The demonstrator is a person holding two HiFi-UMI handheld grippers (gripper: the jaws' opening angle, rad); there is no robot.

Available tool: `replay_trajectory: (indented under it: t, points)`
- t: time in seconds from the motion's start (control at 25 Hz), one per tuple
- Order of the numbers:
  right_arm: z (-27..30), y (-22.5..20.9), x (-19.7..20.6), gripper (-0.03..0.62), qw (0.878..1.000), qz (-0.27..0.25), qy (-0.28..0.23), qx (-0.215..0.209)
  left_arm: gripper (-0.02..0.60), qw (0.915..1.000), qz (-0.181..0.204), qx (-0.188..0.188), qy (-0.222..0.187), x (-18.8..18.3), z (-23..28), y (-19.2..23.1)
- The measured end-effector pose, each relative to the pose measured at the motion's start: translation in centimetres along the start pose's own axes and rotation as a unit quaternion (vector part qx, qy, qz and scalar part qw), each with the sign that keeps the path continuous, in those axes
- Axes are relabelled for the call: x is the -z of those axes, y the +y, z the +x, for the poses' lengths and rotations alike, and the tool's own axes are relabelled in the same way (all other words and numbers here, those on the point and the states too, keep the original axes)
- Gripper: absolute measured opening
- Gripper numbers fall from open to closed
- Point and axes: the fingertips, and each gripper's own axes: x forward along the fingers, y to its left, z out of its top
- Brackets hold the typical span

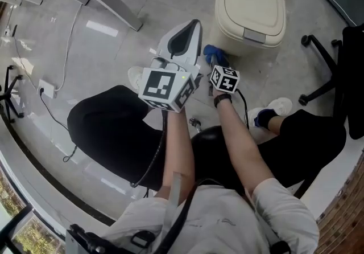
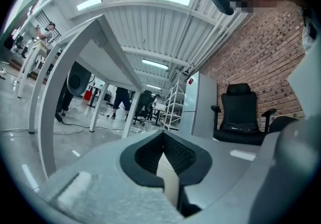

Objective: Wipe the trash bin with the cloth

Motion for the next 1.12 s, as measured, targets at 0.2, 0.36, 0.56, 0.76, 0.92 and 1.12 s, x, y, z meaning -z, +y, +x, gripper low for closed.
replay_trajectory:
  t: [0.2,0.36,0.56,0.76,0.92,1.12]
  points:
    - [-2.5,0.5,-0.3,0.043,1.0,0.006,-0.015,-0.014,0.0,0.9994,-0.004,-0.034,-0.012,-0.5,-1.1,0.9]
    - [-8.0,3.9,-5.7,0.043,0.992,0.018,-0.088,-0.086,0.0,0.9984,0.006,-0.053,-0.021,-1.2,-1.7,0.1]
    - [-14.8,7.7,-15.4,0.043,0.966,-0.007,-0.208,-0.154,0.0,0.9964,0.045,-0.068,-0.022,-2.7,-2.3,-1.9]
    - [-21.6,9.8,-23.0,0.043,0.904,0.097,-0.309,-0.279,0.0,0.9891,0.111,-0.094,-0.024,-4.2,-3.1,-2.9]
    - [-22.9,8.7,-25.8,0.043,0.894,0.114,-0.344,-0.264,0.0,0.9899,0.094,-0.099,-0.037,-4.8,-3.0,-3.3]
    - [-17.9,5.3,-19.2,0.043,0.929,0.133,-0.274,-0.212,0.0,0.9927,0.083,-0.084,-0.024,-3.6,-2.1,-4.3]
